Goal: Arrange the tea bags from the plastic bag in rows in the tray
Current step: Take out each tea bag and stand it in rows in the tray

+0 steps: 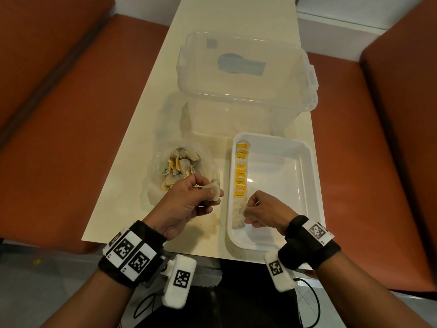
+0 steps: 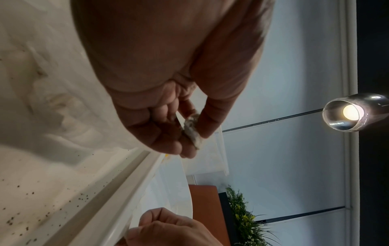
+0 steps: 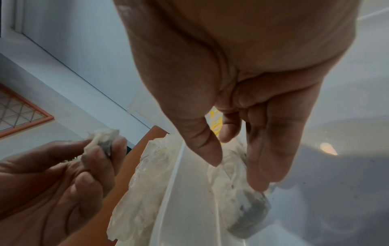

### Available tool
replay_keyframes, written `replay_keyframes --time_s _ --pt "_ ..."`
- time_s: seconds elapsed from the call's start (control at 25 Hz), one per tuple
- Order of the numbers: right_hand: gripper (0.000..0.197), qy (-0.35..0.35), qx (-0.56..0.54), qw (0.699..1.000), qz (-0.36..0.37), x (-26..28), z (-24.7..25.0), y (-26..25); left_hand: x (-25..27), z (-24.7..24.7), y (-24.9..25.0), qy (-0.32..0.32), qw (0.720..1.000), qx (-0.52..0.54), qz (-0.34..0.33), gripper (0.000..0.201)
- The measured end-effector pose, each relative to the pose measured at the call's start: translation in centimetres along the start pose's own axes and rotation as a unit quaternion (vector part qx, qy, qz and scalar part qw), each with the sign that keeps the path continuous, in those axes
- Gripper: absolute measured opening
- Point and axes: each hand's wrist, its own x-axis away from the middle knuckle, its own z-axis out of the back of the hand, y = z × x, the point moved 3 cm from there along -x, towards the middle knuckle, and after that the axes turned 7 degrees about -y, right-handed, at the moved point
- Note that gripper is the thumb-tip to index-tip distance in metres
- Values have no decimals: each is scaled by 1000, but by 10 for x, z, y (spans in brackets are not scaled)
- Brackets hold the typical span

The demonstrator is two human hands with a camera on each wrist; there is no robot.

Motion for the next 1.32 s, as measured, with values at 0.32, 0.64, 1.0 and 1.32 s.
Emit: replay_keyframes --time_s 0.32,0.64,1.0,1.32 --pt "20 11 32 999 41 13 0 -7 -2 0 -2 9 1000 -14 22 18" --pt "34 68 71 973 209 54 -16 -35 -4 -14 -9 20 998 -35 52 10" --pt "9 157 57 955 246 50 -6 -35 -5 -33 -9 -9 999 -12 37 33" --pt "8 71 -97 971 208 49 6 -29 -7 -33 -16 -18 999 -33 29 29"
